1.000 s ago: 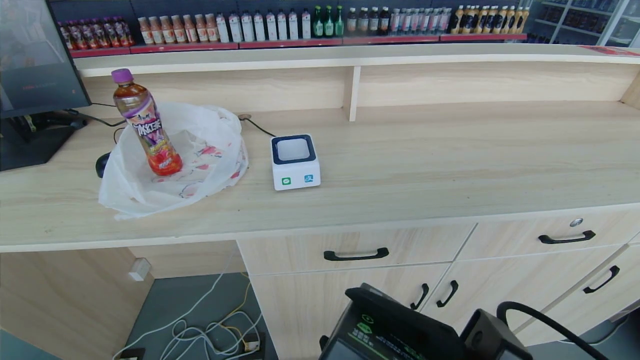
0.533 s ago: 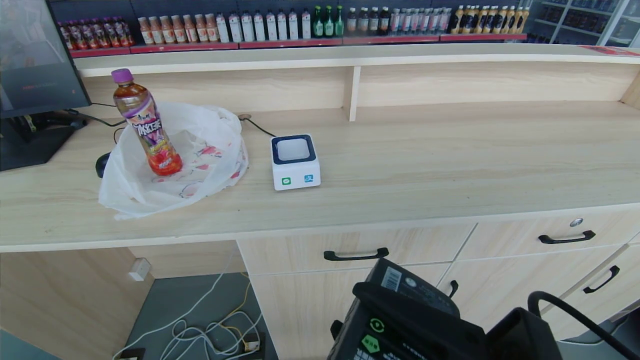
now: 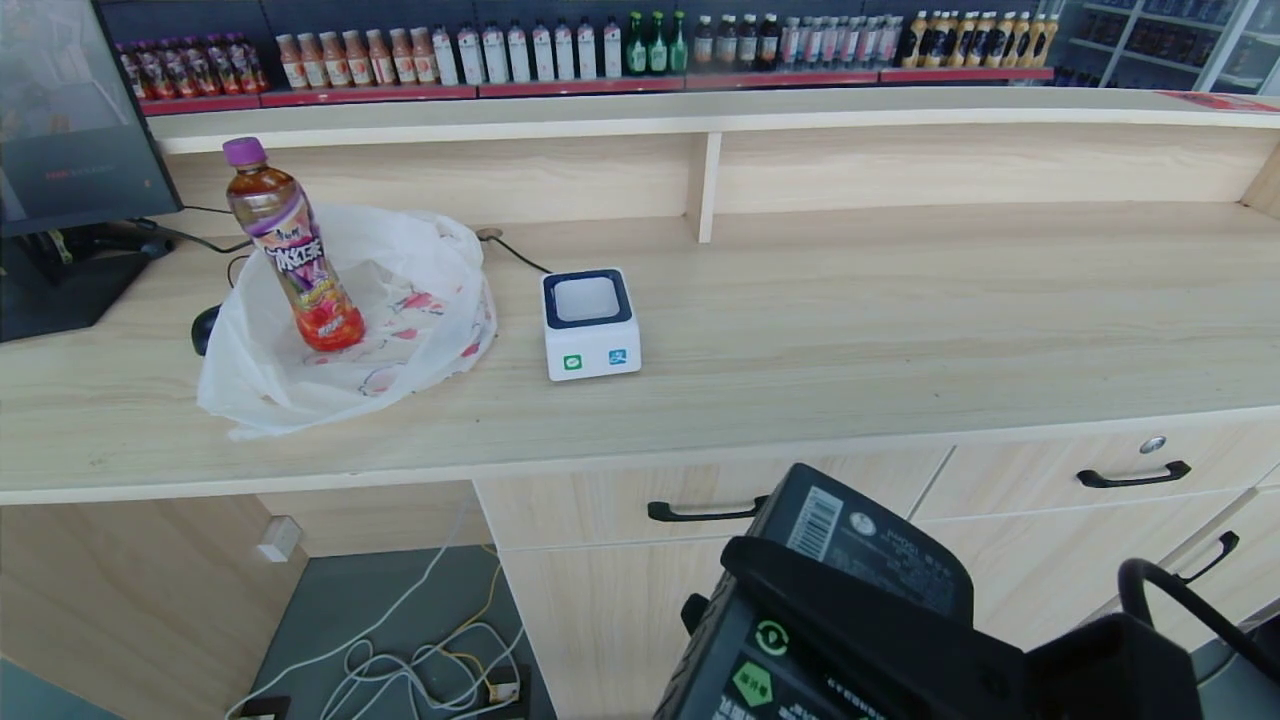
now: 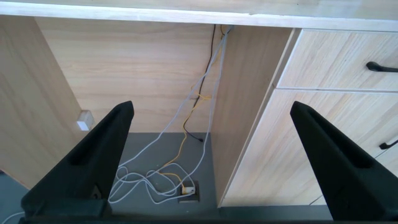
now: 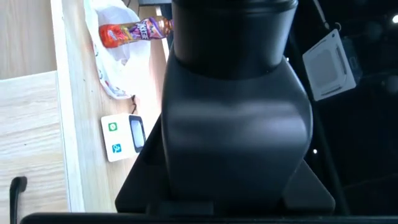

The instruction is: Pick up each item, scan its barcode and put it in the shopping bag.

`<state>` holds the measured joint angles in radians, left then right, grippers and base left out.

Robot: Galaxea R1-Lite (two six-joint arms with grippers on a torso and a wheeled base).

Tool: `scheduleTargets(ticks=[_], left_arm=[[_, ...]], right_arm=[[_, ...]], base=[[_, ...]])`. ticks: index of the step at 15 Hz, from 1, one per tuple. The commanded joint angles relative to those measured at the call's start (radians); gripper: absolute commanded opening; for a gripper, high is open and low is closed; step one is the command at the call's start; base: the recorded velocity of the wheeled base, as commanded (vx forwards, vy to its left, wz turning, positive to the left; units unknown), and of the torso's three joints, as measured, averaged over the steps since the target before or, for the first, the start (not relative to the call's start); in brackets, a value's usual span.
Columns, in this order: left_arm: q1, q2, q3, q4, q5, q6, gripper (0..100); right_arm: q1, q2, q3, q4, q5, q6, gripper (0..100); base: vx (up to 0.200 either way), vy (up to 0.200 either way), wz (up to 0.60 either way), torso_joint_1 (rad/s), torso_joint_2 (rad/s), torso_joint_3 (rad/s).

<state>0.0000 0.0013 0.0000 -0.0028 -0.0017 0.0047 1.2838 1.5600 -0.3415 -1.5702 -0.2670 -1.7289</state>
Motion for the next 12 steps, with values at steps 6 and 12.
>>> scheduleTargets(ticks=[6,12], left_arm=[[0.000,-0.001,0.000,0.000,0.000,0.000,100],[0.000,0.000,0.000,0.000,0.000,0.000,100]], right_arm=[[0.006,-0.006,-0.013,-0.001,0.000,-0.069,0],[0.012,0.000,-0.022,-0.001,0.000,-0.084,0]], base=[[0.000,0.000,0.00,0.000,0.00,0.000],[0.000,0.000,0.00,0.000,0.00,0.000]])
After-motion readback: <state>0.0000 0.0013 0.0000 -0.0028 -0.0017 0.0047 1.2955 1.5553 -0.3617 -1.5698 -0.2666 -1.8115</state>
